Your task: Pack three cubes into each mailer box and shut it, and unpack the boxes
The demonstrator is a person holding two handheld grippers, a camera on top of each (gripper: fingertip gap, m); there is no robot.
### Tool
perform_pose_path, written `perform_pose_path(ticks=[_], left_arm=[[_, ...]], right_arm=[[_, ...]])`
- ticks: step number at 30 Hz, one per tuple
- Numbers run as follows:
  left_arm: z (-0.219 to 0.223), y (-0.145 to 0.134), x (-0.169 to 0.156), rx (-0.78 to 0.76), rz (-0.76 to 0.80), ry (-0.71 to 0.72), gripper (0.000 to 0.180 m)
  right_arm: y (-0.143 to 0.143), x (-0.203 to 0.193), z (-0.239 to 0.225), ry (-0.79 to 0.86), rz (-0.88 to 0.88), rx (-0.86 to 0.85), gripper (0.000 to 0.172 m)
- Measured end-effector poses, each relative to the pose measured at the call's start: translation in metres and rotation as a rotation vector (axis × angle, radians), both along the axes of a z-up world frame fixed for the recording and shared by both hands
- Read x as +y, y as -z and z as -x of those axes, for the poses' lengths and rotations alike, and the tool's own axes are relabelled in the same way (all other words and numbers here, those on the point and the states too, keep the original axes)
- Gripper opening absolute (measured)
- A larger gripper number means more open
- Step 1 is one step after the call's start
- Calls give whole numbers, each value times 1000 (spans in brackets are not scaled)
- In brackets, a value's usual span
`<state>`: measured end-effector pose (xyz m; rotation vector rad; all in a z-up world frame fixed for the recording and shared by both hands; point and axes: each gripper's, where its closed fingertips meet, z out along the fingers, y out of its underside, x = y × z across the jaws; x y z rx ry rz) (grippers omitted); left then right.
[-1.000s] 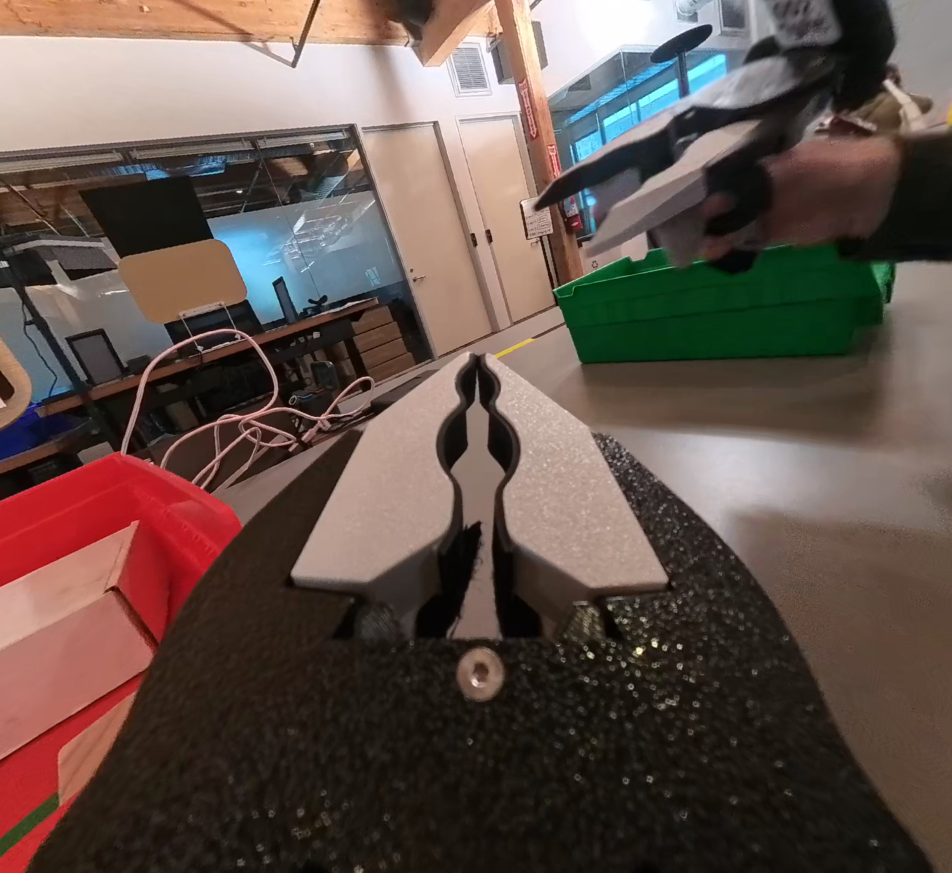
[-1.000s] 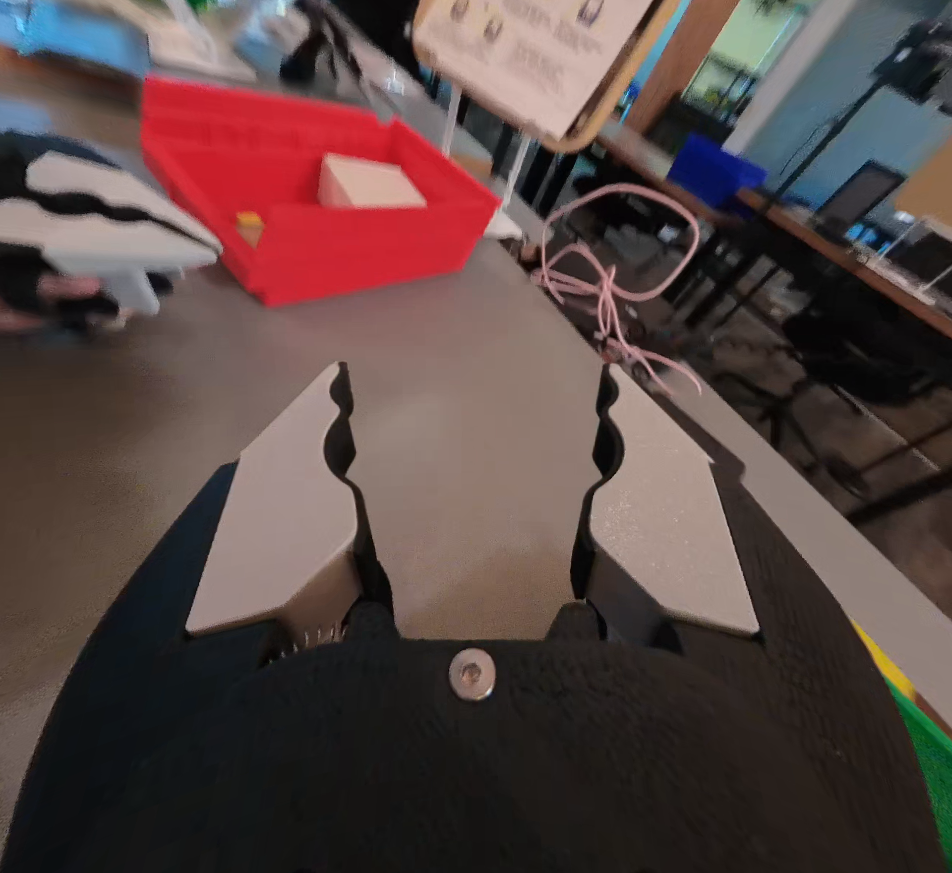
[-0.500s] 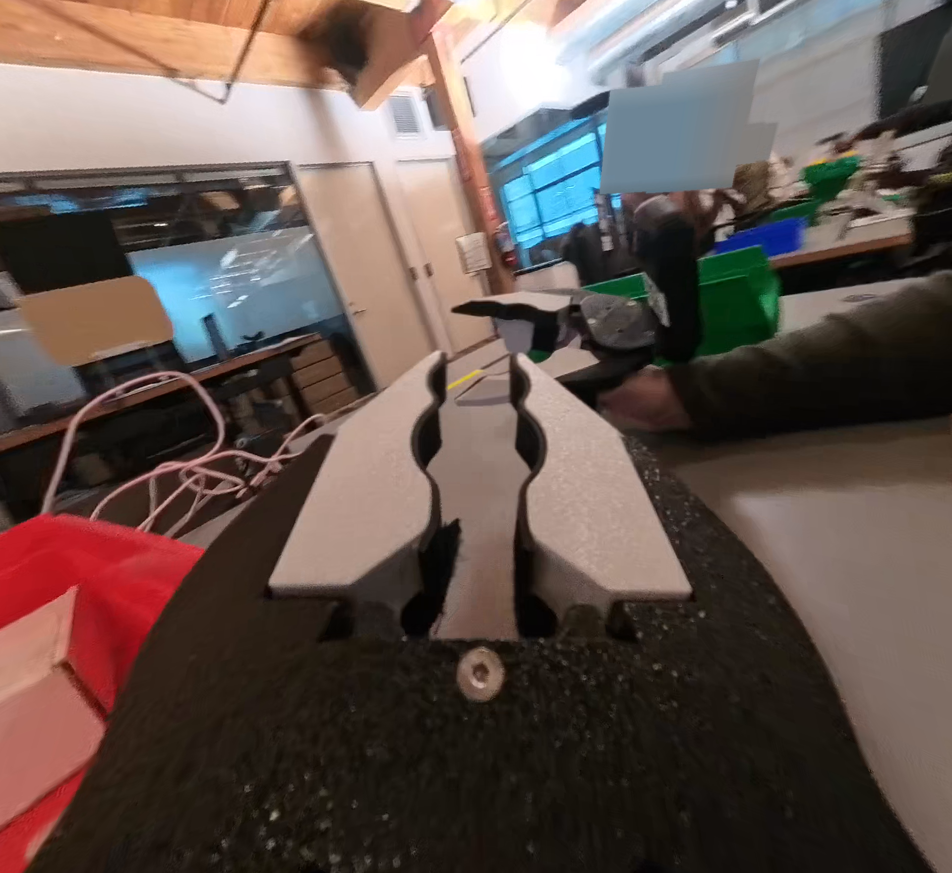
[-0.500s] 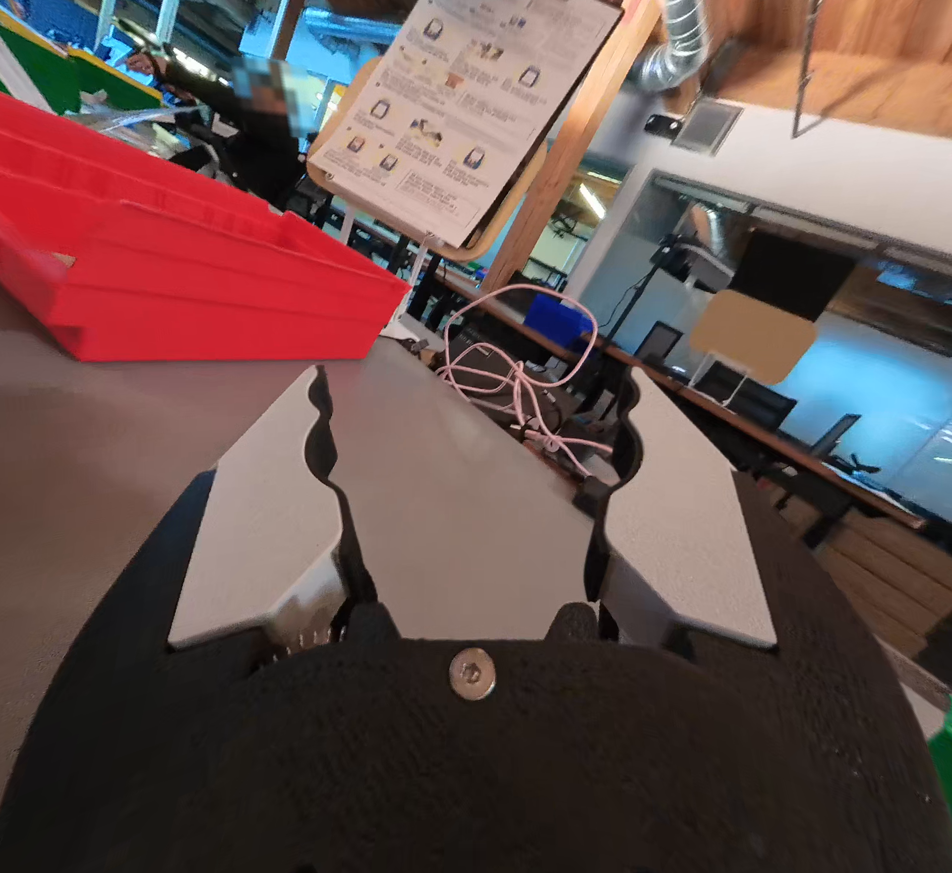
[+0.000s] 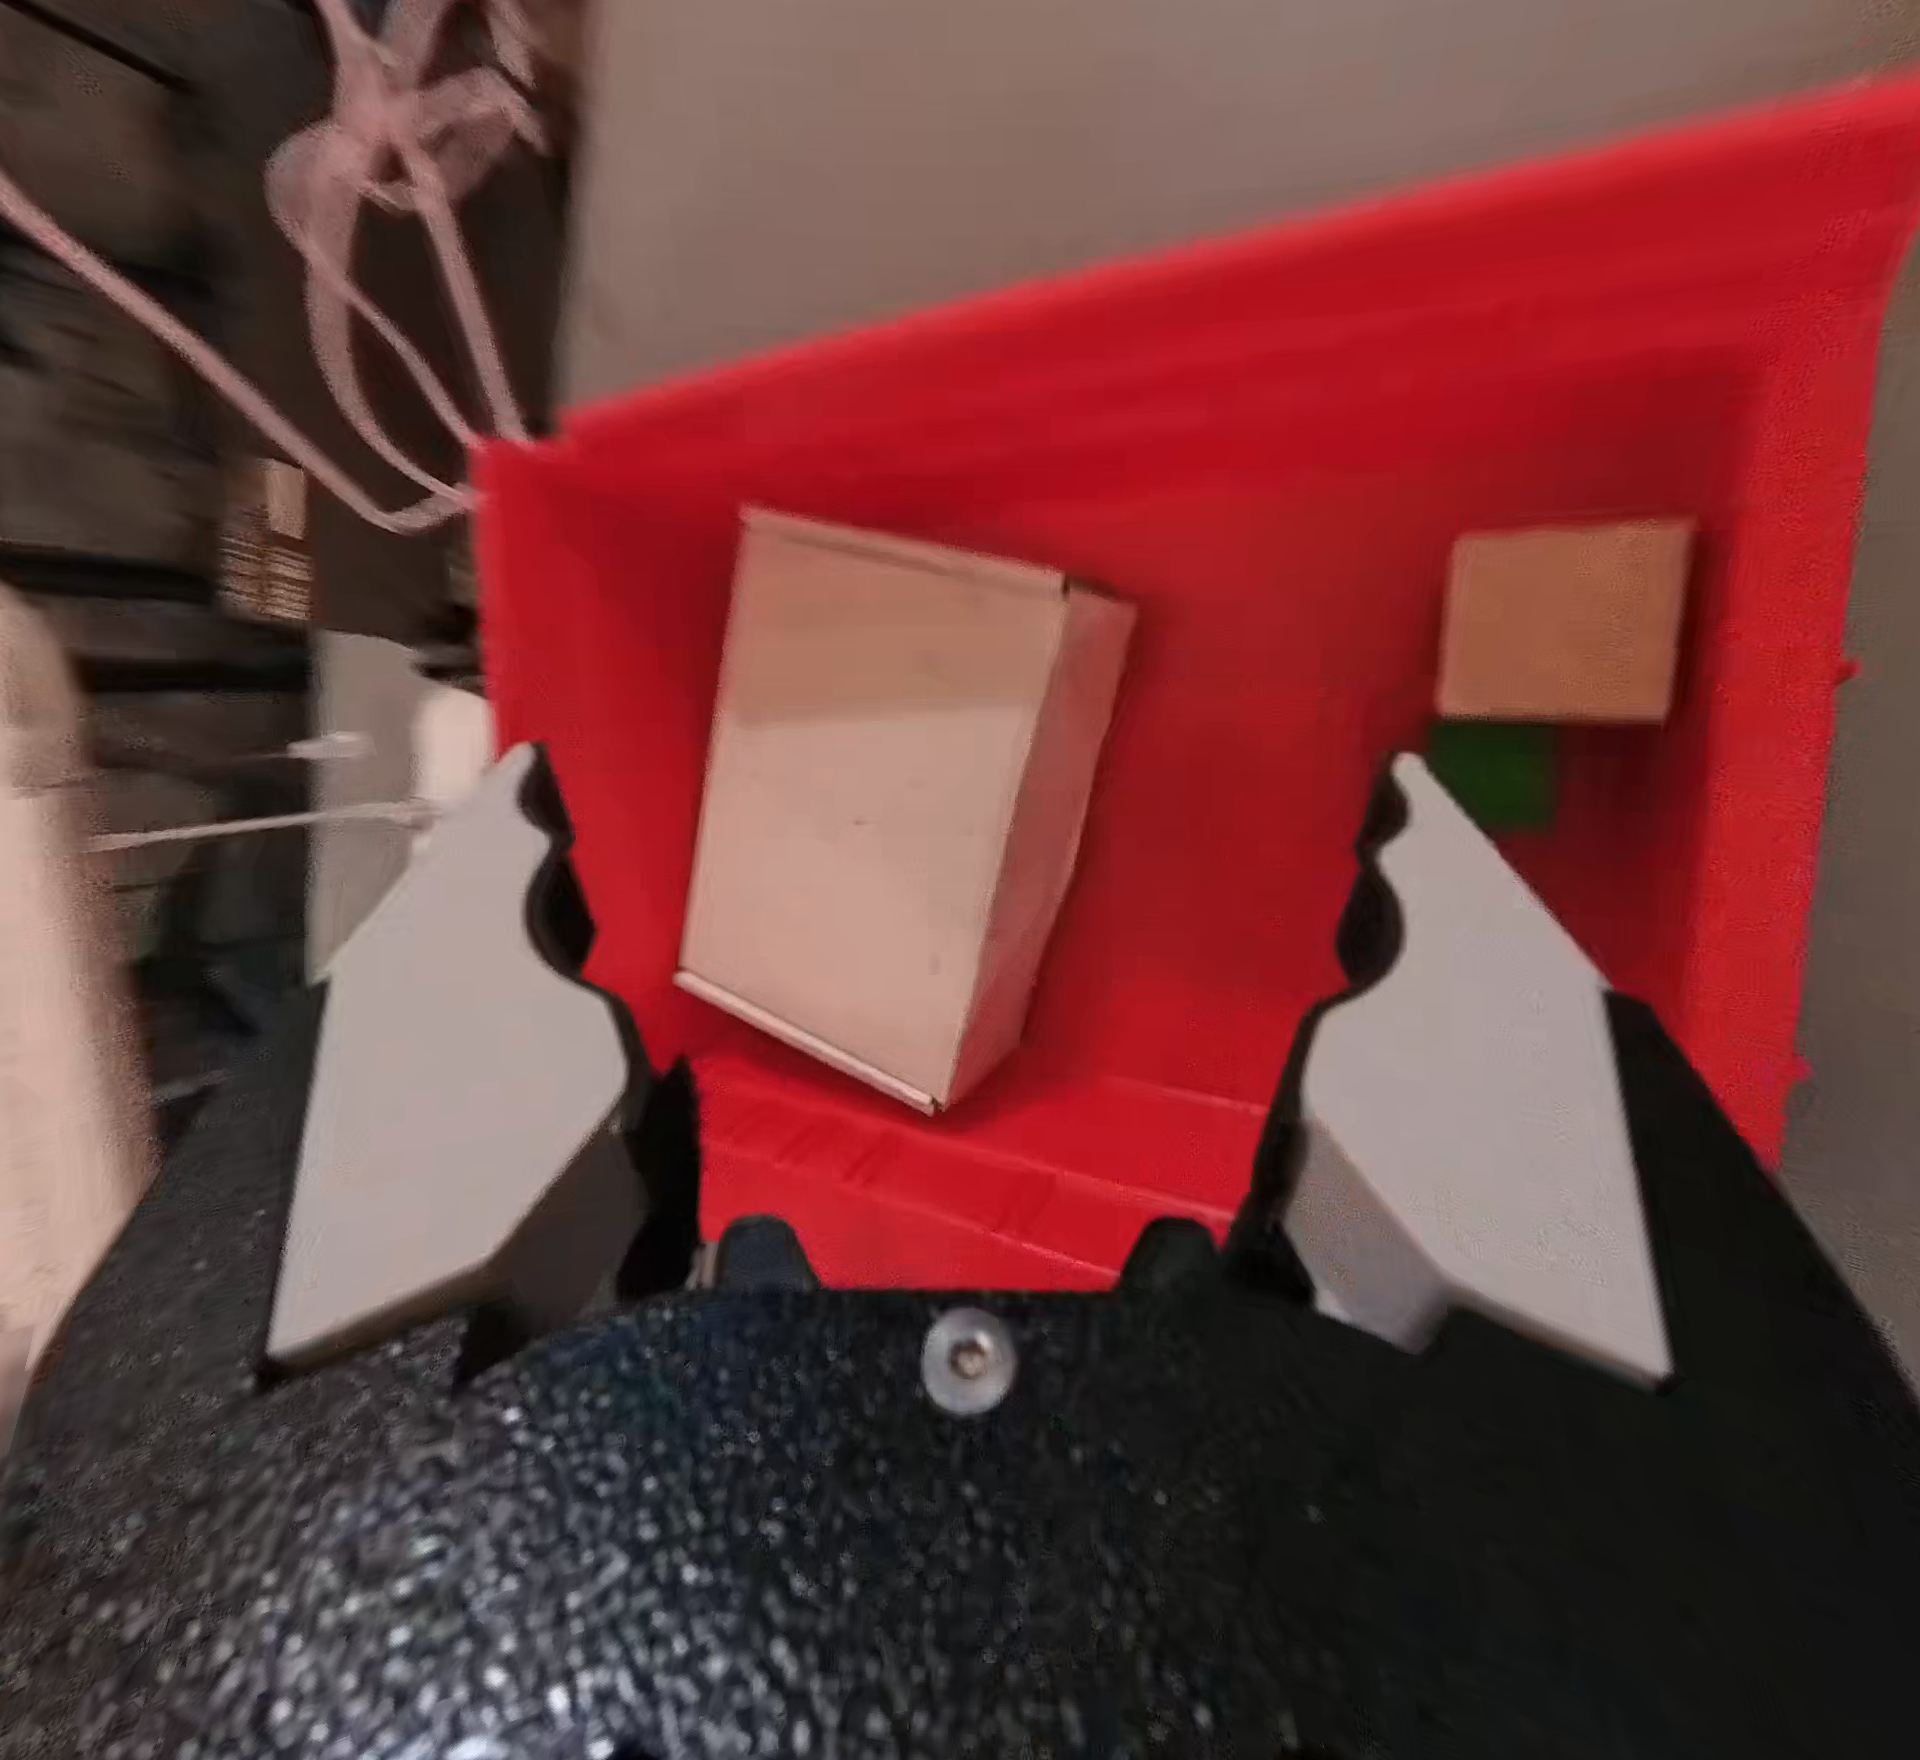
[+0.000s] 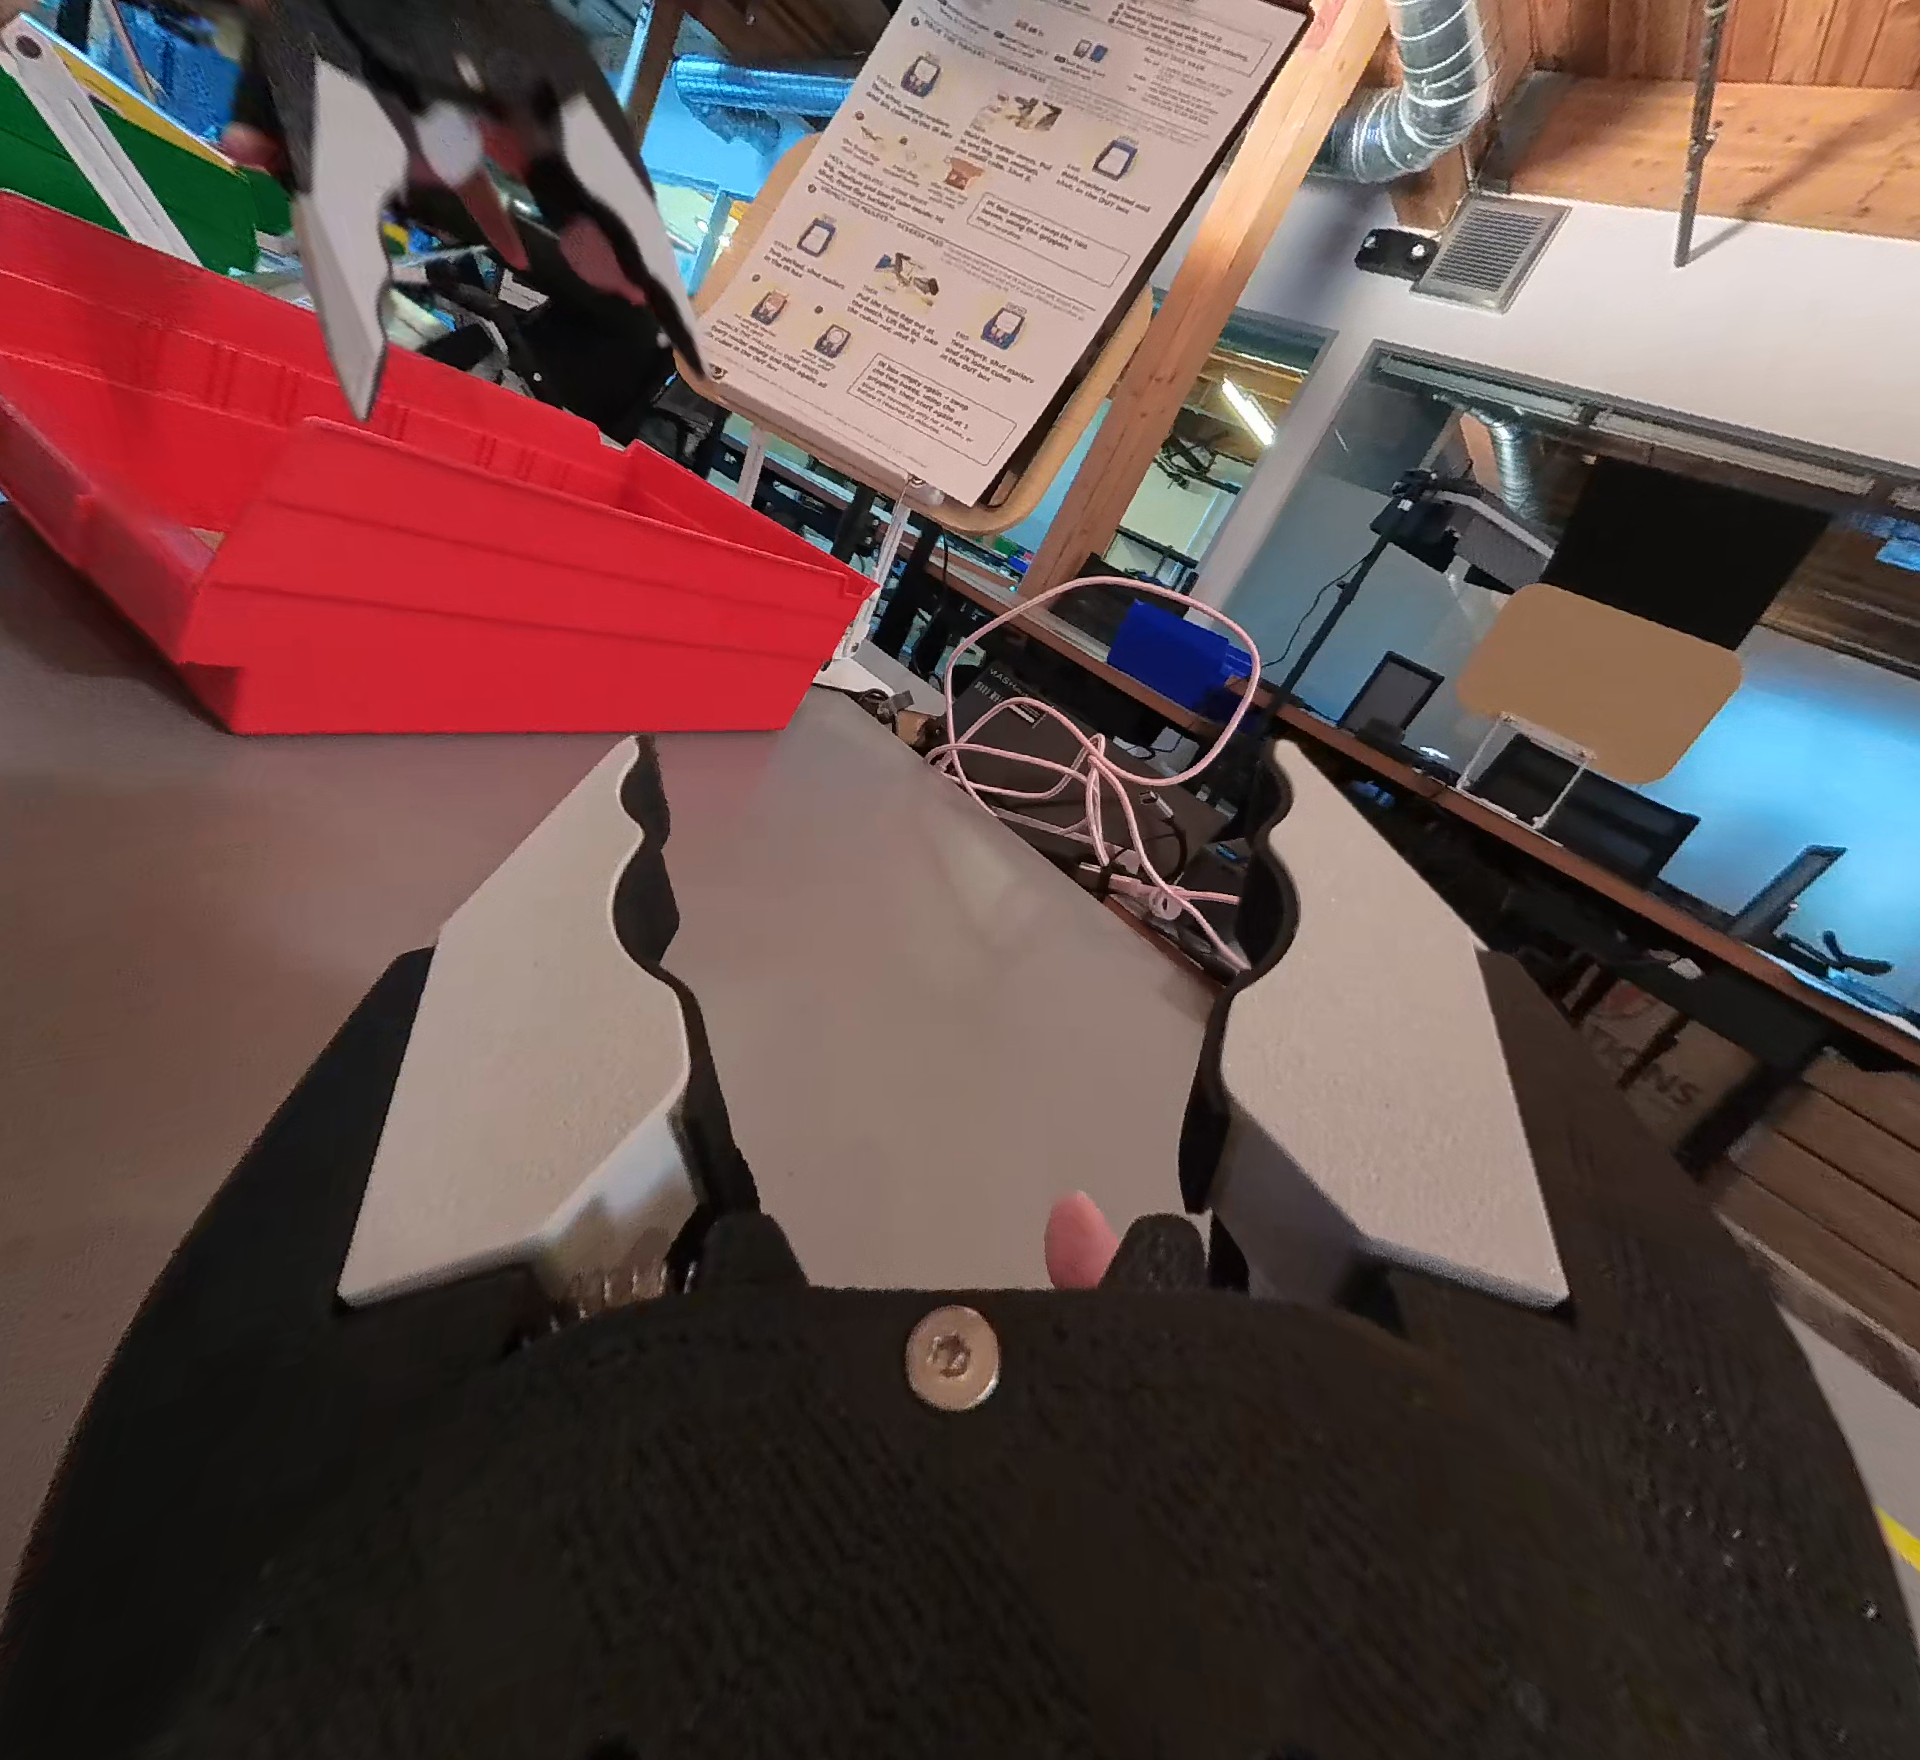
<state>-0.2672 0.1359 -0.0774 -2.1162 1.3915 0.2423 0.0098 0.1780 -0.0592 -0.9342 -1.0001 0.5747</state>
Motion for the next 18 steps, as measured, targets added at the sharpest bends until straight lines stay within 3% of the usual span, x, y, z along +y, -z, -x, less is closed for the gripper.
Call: perform_pose_path(ticks=[2,5,10,14,18], left_arm=[[13,24,10,28,118,-10,158],[22,46,27,27,219,-19,159],[37,69,49,90,297,-20,149],[37,83,51,83,387,-13,129],[43,96,52,72,477,-56,138]], right_arm=[[1,1,0,-9,17,2,110],[3,1,2,-25,38,3,111],[5,-2,3,-46,53,-9,111],[7,-5,6,-66,61,-20,110],[11,-4,7,-72,84,-39,108]])
